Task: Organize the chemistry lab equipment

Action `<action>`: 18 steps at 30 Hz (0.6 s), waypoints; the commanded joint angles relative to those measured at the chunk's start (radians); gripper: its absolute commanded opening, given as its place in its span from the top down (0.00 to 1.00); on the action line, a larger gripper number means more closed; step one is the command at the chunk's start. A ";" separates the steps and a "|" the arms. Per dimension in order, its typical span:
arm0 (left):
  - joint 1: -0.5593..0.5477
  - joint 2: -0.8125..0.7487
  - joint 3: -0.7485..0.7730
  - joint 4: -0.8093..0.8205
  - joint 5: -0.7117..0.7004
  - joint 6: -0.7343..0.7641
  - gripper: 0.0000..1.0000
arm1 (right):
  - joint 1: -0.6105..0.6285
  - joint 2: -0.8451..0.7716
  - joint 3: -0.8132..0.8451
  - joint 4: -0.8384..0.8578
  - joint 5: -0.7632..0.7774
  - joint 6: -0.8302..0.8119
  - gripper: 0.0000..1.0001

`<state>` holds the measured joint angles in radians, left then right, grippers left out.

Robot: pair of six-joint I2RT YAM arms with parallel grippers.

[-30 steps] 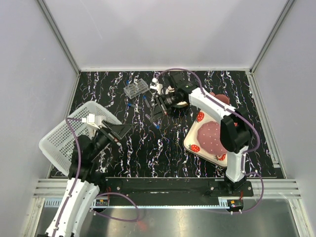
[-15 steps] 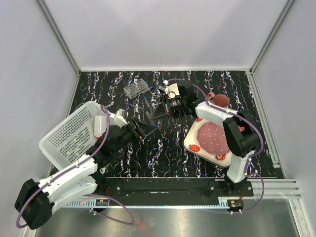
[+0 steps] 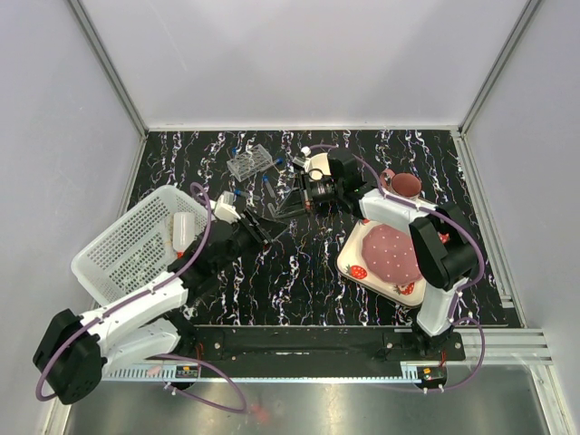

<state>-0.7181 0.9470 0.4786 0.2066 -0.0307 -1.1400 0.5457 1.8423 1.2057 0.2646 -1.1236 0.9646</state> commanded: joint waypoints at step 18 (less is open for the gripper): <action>0.144 -0.096 0.066 -0.116 0.320 0.186 0.93 | -0.018 -0.199 0.015 -0.221 0.010 -0.462 0.44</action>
<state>-0.6460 0.9054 0.4953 0.1600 0.0986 -1.0683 0.5415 1.7527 1.1938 0.1524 -1.1076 0.7551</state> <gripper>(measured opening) 0.173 0.472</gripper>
